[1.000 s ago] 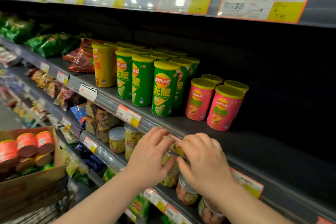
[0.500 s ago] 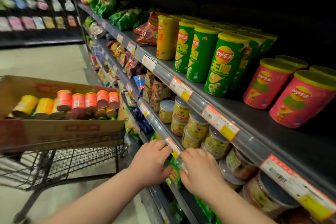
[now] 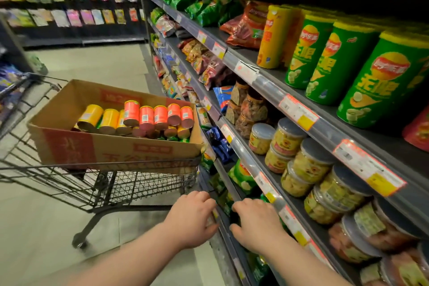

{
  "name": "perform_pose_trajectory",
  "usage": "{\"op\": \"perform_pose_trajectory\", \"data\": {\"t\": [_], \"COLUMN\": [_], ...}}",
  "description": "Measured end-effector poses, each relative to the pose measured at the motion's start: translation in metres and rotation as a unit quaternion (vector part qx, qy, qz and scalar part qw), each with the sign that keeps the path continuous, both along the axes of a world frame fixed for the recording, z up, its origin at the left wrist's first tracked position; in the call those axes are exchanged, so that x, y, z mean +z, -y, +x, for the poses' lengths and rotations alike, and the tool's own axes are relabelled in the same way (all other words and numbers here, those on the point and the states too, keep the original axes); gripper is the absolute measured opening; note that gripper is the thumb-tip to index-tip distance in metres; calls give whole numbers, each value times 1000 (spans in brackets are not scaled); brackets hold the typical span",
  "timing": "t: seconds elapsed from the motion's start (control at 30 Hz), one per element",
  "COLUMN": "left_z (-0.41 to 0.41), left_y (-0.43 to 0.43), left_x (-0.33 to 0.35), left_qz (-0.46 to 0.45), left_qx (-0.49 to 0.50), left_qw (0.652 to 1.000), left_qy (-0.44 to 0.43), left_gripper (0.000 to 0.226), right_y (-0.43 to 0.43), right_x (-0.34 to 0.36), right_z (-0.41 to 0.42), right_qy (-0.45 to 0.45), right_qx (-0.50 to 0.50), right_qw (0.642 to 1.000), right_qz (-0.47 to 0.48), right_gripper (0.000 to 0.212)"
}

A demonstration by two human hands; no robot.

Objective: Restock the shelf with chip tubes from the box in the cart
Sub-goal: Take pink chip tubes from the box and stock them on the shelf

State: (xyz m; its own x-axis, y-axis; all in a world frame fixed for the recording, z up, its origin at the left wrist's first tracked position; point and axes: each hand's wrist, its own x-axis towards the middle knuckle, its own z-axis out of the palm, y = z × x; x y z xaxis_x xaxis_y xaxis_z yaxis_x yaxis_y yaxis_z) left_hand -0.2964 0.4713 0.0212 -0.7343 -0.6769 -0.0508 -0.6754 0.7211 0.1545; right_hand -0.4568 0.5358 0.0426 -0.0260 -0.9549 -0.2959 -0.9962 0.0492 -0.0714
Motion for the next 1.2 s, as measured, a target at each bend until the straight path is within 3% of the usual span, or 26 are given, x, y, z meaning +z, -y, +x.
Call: {"op": "perform_pose_trajectory", "data": {"t": [0.1,0.33,0.4,0.5,0.6,0.77,0.9,1.07,1.2], "left_z": [32,112,135,166,188,200,198,200,197], "left_y": [18,73,88,108,122,145,169,212,257], "left_x": [-4,-23,-22,-24,-25,-27,-28,-30,-25], "left_qz": [15,34,47,59,69,81,80,71,66], "left_qx": [26,66,82,111,129,138,143,164,191], "left_qw": [999,996,994,990,987,985,986,983,979], "left_qy": [11,46,62,71,72,58,40,39,35], "left_gripper": [83,84,80,55,59,61,95,77,87], "right_y": [23,91,111,135,151,176,204,262,321], "right_x": [0,-1,-4,-7,-12,-15,-18,-23,-27], "right_z": [29,99,117,142,159,171,168,162,155], "right_qy": [-6,-3,-7,-8,-4,14,29,66,100], "right_qx": [6,22,25,28,31,28,23,27,40], "right_qw": [1000,999,999,998,998,997,997,997,994], "right_qz": [14,34,40,51,62,67,62,35,32], "right_gripper": [41,39,39,41,40,38,43,45,44]}}
